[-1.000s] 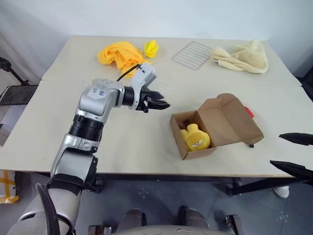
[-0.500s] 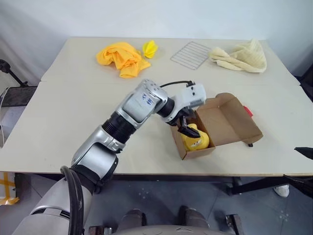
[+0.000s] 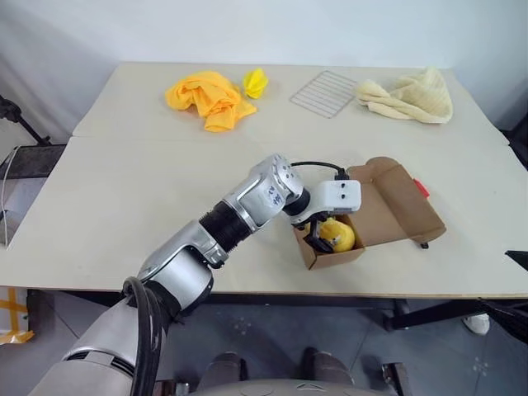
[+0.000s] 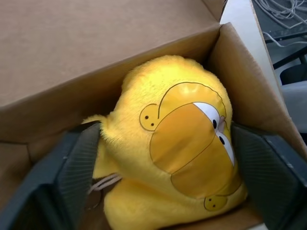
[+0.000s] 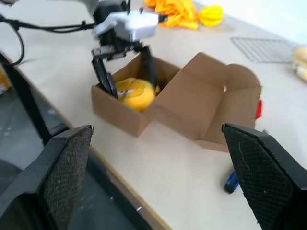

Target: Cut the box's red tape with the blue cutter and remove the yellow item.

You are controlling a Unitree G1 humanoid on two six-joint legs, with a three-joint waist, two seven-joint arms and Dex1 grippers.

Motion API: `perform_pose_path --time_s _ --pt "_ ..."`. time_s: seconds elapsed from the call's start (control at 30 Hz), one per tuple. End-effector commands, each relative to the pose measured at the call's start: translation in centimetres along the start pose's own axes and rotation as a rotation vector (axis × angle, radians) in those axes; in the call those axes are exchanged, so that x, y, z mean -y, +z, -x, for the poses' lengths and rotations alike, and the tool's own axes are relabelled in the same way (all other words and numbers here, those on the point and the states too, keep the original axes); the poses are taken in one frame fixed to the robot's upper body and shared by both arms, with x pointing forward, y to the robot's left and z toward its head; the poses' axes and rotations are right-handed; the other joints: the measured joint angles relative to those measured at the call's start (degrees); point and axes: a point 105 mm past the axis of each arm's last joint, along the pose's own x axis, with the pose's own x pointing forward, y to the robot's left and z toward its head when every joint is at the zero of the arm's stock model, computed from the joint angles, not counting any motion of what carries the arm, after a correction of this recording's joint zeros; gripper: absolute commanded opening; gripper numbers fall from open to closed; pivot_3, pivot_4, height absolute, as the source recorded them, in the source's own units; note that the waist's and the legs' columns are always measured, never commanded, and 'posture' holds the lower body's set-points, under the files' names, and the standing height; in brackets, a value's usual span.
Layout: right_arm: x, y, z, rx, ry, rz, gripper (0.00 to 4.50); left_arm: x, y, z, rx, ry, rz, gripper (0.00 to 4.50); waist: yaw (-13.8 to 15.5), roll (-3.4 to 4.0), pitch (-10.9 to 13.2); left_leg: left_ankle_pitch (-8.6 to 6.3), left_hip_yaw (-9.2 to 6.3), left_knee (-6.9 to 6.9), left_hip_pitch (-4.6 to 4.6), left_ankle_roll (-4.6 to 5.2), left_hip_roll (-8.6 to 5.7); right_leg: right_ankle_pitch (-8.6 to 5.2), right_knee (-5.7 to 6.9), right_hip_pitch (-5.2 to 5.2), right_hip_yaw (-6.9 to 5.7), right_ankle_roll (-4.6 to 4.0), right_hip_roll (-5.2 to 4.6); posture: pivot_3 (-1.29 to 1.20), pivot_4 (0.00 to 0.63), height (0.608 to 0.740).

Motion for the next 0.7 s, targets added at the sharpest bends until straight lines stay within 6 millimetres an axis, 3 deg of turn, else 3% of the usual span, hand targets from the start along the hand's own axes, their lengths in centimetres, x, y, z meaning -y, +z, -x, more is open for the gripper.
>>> perform_pose_path --time_s 0.03,0.3,0.43,0.7 --pt "-0.1 0.9 0.4 0.055 -0.03 0.052 4.5 0.2 0.2 -0.2 -0.003 -0.006 -0.036 3.32 0.0 0.0 0.0 0.0 0.0 0.0 0.0 0.0 0.0 0.0 0.0 0.0 -0.01 0.0 0.0 0.0 0.15 0.74" --pt "0.4 0.2 0.9 0.045 -0.041 0.043 4.5 -0.9 1.1 0.4 0.032 0.037 -0.034 1.06 0.0 0.02 0.0 -0.02 0.01 0.01 0.0 0.05 -0.01 0.0 0.01 0.0 0.01 0.0 -0.01 0.0 0.15 0.74" --pt "0.7 0.2 0.8 0.038 -0.029 0.046 4.5 -2.4 2.7 2.5 0.119 0.14 -0.015 0.07 -0.1 0.03 0.0 -0.03 0.01 0.01 -0.01 0.06 -0.01 0.0 0.01 -0.01 0.01 0.0 -0.01 0.0 0.15 0.74" --pt "2.2 0.7 0.6 0.043 0.021 0.04 4.5 -3.5 5.0 5.8 0.354 0.305 0.063 0.0 -0.1 0.05 0.0 -0.03 0.04 0.02 0.01 0.07 -0.02 0.0 0.02 -0.01 0.05 0.01 -0.02 0.0 0.15 0.74"
